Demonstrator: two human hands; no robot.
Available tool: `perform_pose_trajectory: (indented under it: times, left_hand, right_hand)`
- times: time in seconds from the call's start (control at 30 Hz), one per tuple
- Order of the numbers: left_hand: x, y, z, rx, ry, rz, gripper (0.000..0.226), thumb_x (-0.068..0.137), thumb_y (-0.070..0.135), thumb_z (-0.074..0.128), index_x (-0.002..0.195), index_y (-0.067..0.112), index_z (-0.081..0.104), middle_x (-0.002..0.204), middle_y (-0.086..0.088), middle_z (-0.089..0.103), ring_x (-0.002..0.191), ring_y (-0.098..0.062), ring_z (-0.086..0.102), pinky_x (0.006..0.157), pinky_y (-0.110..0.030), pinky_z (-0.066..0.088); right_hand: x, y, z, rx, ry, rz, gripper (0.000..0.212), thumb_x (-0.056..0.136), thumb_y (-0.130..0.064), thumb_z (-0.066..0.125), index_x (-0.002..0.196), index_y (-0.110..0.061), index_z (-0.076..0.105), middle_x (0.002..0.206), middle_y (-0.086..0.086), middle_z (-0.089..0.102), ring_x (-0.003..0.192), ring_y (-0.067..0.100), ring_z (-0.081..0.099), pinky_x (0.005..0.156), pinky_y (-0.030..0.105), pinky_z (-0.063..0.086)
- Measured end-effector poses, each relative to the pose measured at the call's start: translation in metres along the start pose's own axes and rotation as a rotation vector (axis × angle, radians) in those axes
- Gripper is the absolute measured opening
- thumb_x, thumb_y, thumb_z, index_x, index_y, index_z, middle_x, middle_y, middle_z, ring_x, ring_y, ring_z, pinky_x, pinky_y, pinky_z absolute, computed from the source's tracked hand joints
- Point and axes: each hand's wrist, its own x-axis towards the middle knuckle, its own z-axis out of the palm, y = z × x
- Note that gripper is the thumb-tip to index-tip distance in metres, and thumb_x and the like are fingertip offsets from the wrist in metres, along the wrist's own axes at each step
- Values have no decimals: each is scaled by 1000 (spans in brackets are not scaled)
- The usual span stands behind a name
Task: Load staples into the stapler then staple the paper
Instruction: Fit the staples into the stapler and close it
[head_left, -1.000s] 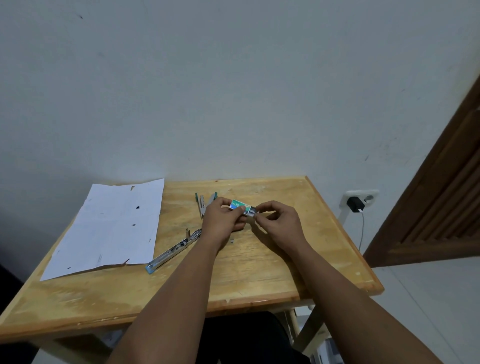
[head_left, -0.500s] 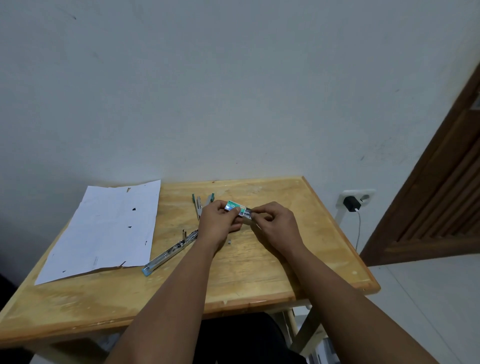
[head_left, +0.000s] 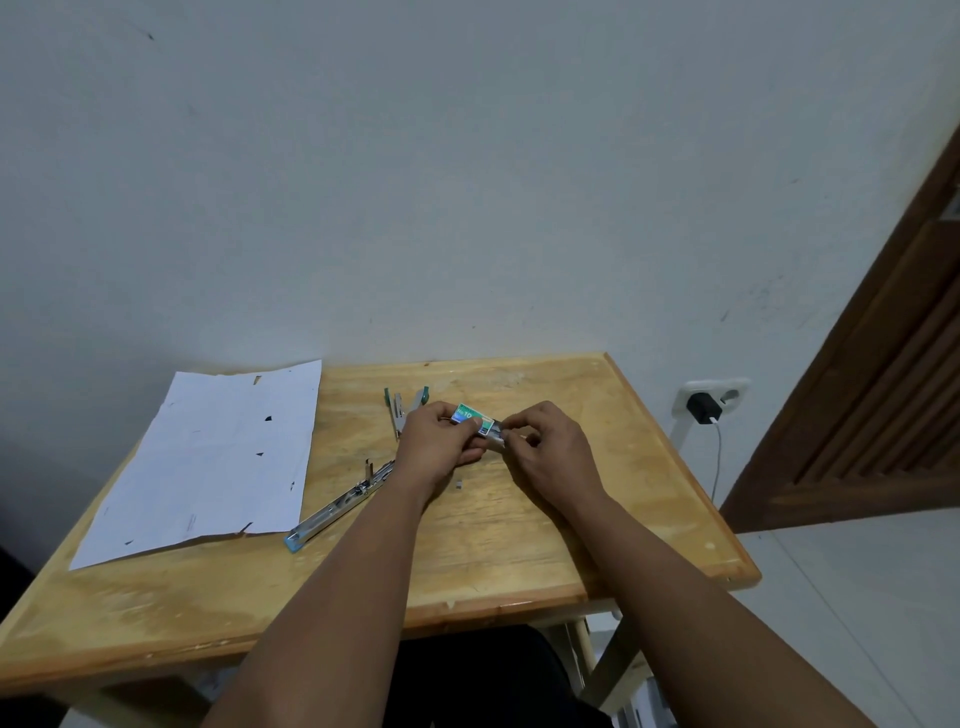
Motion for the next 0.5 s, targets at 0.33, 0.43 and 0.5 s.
perform_pose_trajectory:
  times: [0.33, 0.43, 0.5]
  left_hand:
    - [-1, 3, -1, -15, -2, -17, 9, 97, 6, 68, 106, 4, 64, 94, -18, 76, 77, -21, 79, 64, -25, 63]
    - [-1, 3, -1, -31, -4, -20, 10, 97, 5, 69, 106, 3, 64, 96, -18, 76, 78, -21, 79, 64, -26, 63]
    - [-1, 3, -2, -33, -12, -22, 13, 97, 5, 68, 109, 2, 64, 98, -18, 76, 80, -22, 79, 66, -27, 64]
  right_hand:
    - [0, 0, -1, 22, 8, 14, 13, 92, -30, 76, 103, -24, 81, 100, -12, 64, 79, 3, 63, 65, 24, 54]
    - [1, 0, 0, 26, 1, 34, 14, 92, -31, 76, 103, -24, 81, 101, -11, 65, 82, 5, 63, 68, 27, 56]
    - [2, 0, 1, 37, -16, 50, 17, 92, -33, 75, 106, -24, 81, 102, -11, 65, 85, 6, 63, 70, 28, 57]
